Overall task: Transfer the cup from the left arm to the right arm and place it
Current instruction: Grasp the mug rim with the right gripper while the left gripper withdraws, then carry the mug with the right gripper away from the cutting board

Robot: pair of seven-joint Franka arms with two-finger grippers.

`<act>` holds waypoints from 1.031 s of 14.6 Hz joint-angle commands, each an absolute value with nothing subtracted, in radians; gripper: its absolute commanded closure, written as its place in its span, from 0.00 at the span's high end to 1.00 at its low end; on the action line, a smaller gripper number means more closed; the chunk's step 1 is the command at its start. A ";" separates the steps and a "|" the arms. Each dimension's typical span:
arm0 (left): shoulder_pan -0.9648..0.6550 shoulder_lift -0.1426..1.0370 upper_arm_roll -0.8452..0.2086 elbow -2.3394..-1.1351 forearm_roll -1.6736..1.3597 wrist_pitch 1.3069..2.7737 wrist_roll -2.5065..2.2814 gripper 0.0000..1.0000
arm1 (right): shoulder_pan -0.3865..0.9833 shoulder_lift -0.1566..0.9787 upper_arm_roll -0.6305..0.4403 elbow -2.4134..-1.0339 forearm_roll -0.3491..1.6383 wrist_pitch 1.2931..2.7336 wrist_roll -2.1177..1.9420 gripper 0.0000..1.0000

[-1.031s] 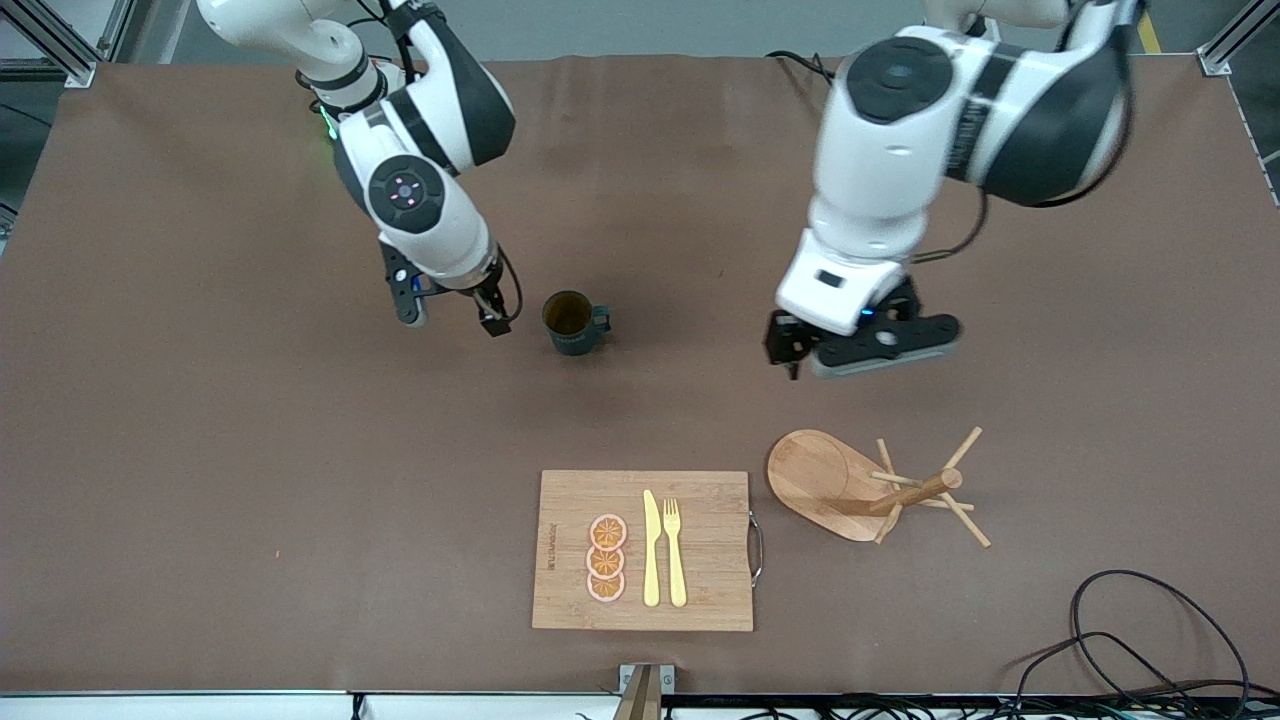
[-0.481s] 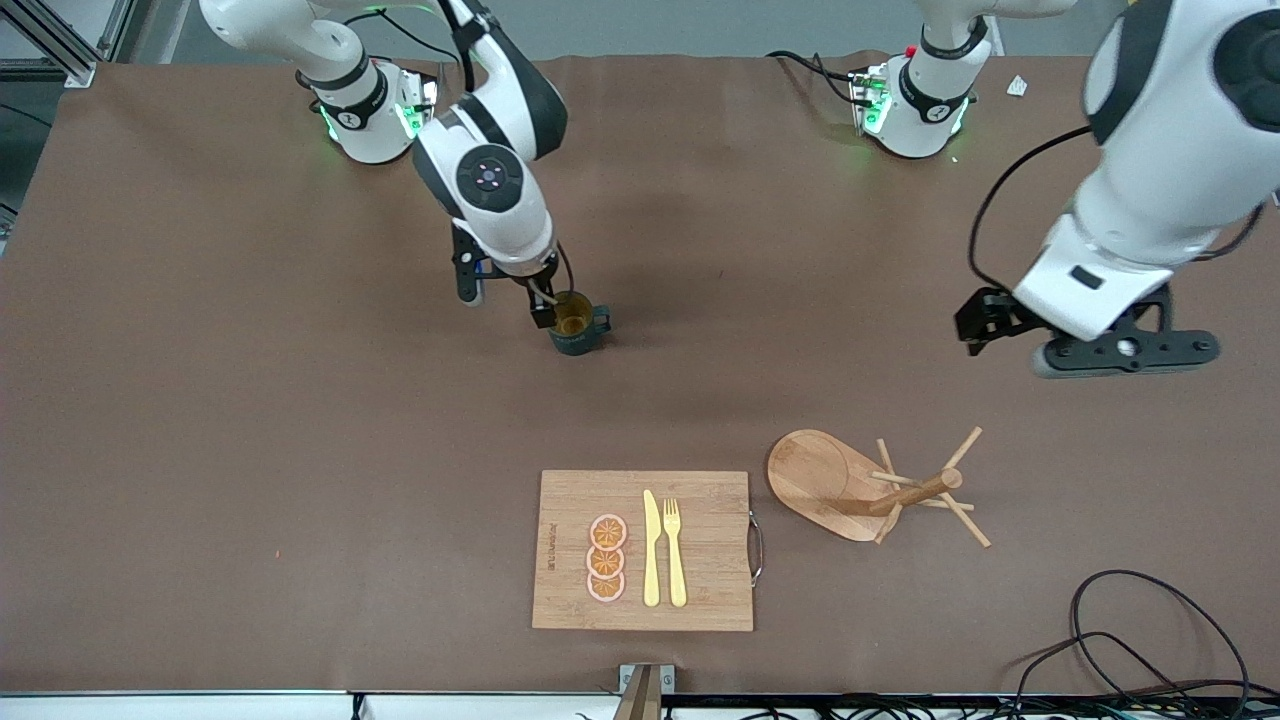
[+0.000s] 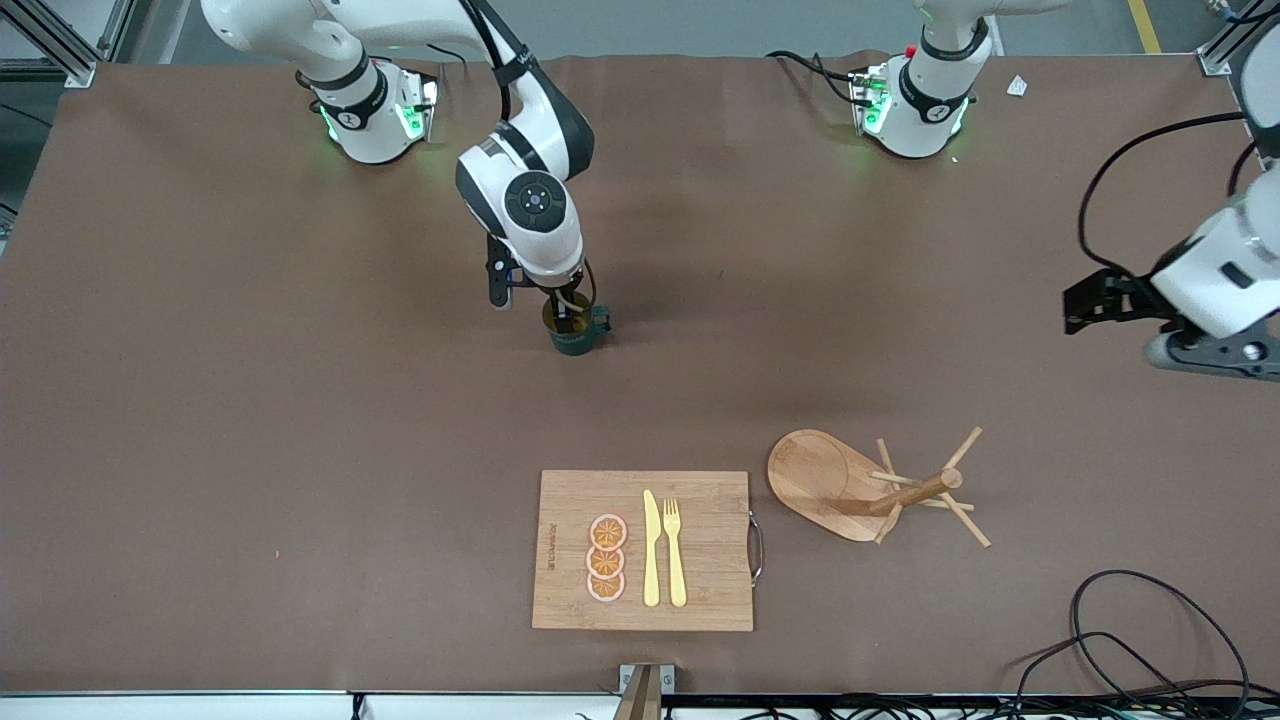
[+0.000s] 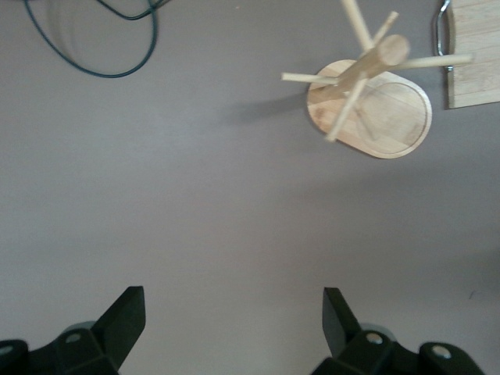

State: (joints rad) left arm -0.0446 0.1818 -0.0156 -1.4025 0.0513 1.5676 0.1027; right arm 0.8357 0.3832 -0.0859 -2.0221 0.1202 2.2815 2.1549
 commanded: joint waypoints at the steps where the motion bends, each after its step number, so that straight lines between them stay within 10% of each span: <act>1: -0.086 0.155 0.060 -1.411 -0.014 1.552 0.123 1.00 | 0.839 0.377 -0.091 -2.026 0.141 2.286 2.172 0.40; 4: -0.078 0.134 0.103 -1.417 -0.092 1.565 0.106 1.00 | 0.833 0.376 -0.089 -2.025 0.143 2.284 2.172 0.01; 15: -0.074 0.002 0.052 -1.511 -0.055 1.539 0.020 1.00 | 0.750 0.353 -0.092 -2.017 0.141 2.244 1.624 0.00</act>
